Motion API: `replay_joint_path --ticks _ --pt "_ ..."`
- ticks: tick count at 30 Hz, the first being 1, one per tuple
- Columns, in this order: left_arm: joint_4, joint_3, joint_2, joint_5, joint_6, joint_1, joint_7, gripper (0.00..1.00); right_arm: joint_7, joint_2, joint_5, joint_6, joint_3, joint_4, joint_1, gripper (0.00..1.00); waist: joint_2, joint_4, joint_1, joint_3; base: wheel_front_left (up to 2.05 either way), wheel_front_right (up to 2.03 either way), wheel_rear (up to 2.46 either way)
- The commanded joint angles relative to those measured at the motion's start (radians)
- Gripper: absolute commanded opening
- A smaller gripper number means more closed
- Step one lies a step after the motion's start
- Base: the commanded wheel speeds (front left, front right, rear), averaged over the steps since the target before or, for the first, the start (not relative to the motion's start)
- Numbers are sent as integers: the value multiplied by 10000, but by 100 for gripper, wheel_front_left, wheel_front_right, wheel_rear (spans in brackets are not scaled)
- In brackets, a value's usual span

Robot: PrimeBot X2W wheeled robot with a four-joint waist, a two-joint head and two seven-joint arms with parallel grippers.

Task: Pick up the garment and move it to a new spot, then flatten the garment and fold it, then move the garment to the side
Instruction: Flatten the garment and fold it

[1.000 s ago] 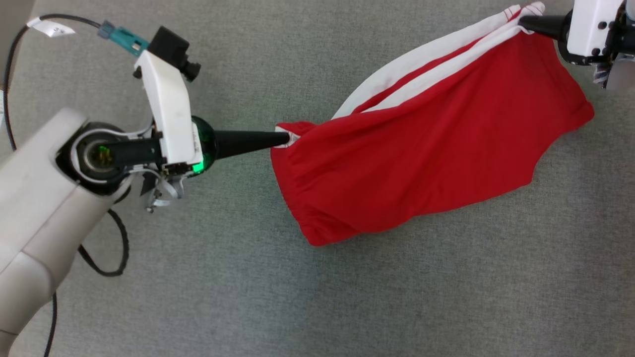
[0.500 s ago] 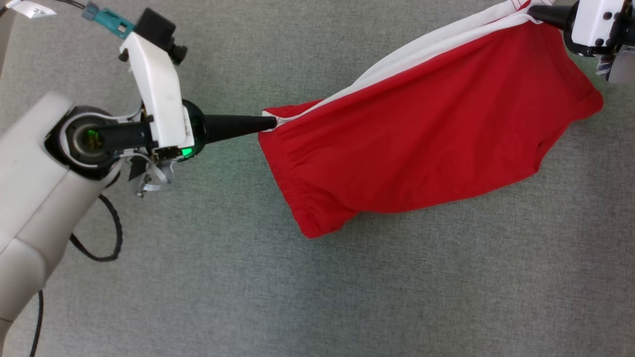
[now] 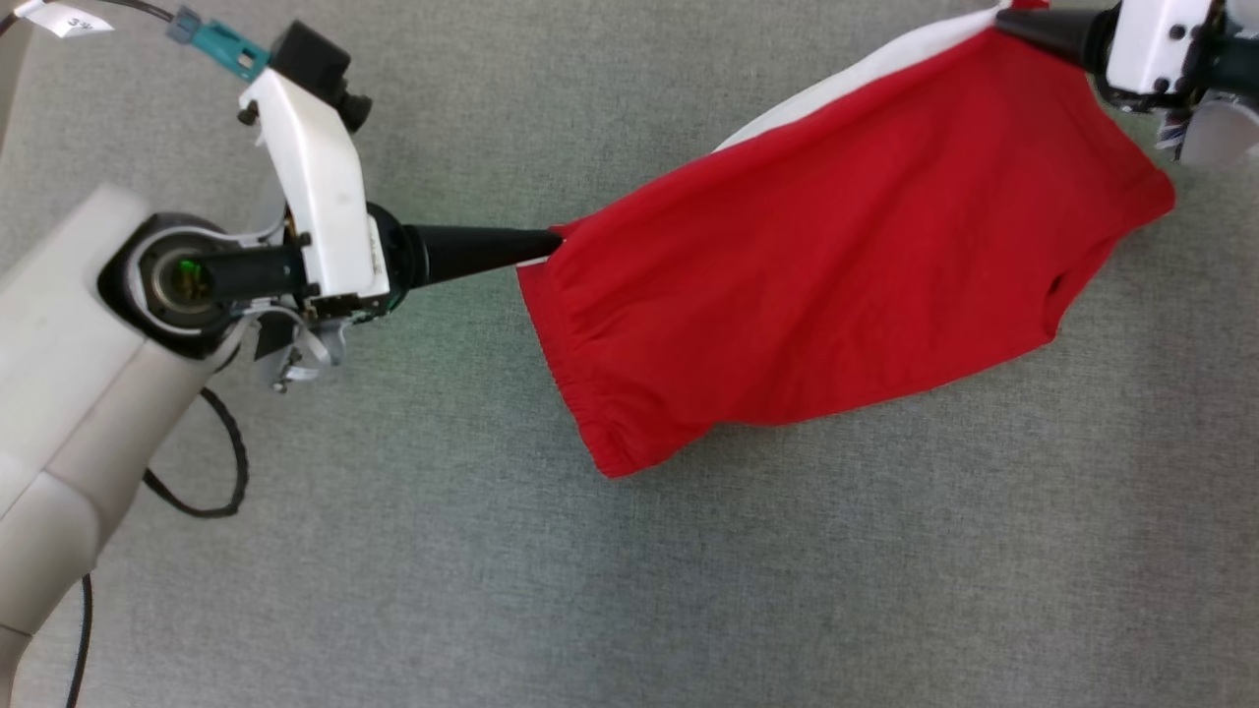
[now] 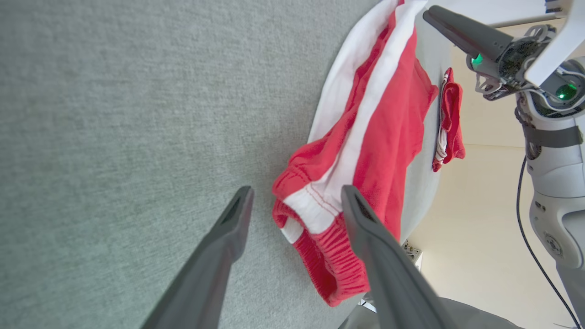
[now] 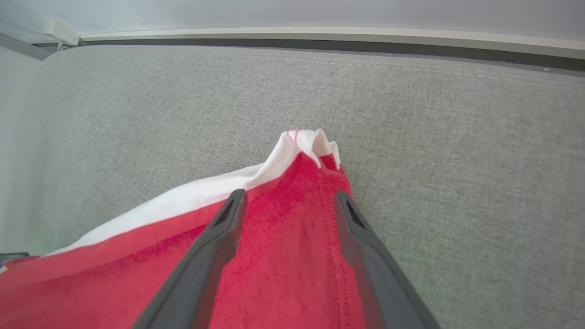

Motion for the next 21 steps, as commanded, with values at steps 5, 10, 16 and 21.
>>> replay_joint_path --ticks 5,10,16,21 --pt "296 -168 190 639 -30 -33 -309 100 -363 -143 -22 -26 64 -490 411 100 0 -74 -1 -370 0 0 0" --pt "369 -147 387 1684 -137 -234 -1412 100 -1446 -484 -377 -24 172 -1297 728 100 0 -87 -1 -945 0 0 0" --pt "224 -340 565 4114 -114 -11 -4559 100 -4334 -1058 -855 -26 39 -2504 1537 100 0 -48 -1 -1617 0 0 0" --pt "-50 -285 434 5965 497 572 -7818 100 -6631 -1430 -1357 -25 31 -2638 2433 100 0 173 -1 -1992 0 0 0"
